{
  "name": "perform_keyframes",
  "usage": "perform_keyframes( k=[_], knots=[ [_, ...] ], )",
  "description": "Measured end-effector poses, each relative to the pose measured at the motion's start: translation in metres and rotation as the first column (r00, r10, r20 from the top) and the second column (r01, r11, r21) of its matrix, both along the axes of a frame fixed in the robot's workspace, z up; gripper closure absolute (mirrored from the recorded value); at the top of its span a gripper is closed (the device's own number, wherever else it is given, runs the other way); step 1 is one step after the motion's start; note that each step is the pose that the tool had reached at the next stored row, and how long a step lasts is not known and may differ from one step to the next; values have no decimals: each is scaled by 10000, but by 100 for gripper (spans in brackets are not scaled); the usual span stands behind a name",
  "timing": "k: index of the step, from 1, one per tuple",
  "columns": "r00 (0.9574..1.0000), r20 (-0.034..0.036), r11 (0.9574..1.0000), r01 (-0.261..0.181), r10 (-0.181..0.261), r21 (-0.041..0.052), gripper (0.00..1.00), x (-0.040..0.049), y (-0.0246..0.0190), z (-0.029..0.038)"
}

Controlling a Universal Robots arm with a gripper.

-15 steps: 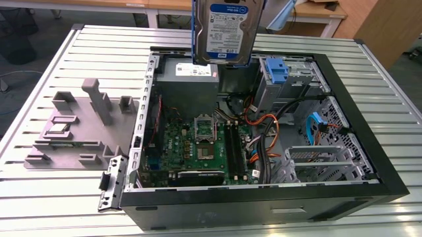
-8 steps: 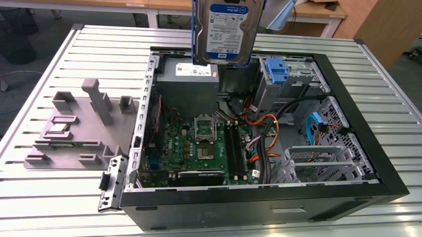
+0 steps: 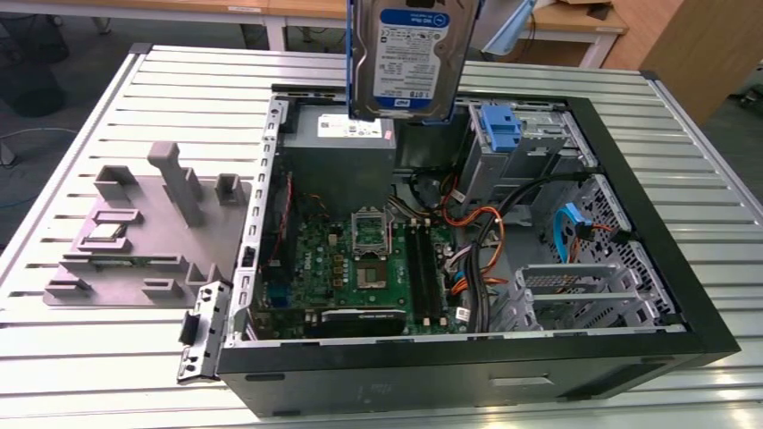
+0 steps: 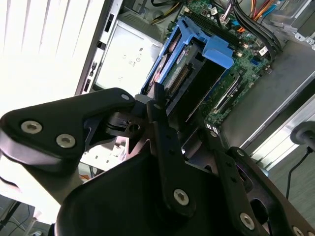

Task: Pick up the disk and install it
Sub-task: 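Pick up the disk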

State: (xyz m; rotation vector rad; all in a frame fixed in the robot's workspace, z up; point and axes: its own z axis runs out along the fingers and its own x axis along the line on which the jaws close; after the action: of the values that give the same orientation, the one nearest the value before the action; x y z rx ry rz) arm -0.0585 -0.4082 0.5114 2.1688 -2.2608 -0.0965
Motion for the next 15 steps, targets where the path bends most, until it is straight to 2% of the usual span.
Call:
perform_keyframes(
  k=[6,11,12,15],
  knots=[
    [10000,0,10000,1,-1,-1,65,0,-9,0],
    [10000,0,10000,0,0,-4,65,0,-34,0],
    [10000,0,10000,1,-1,-11,65,0,-114,0],
    [10000,0,10000,1,-1,-13,65,0,-134,0]
  ],
)
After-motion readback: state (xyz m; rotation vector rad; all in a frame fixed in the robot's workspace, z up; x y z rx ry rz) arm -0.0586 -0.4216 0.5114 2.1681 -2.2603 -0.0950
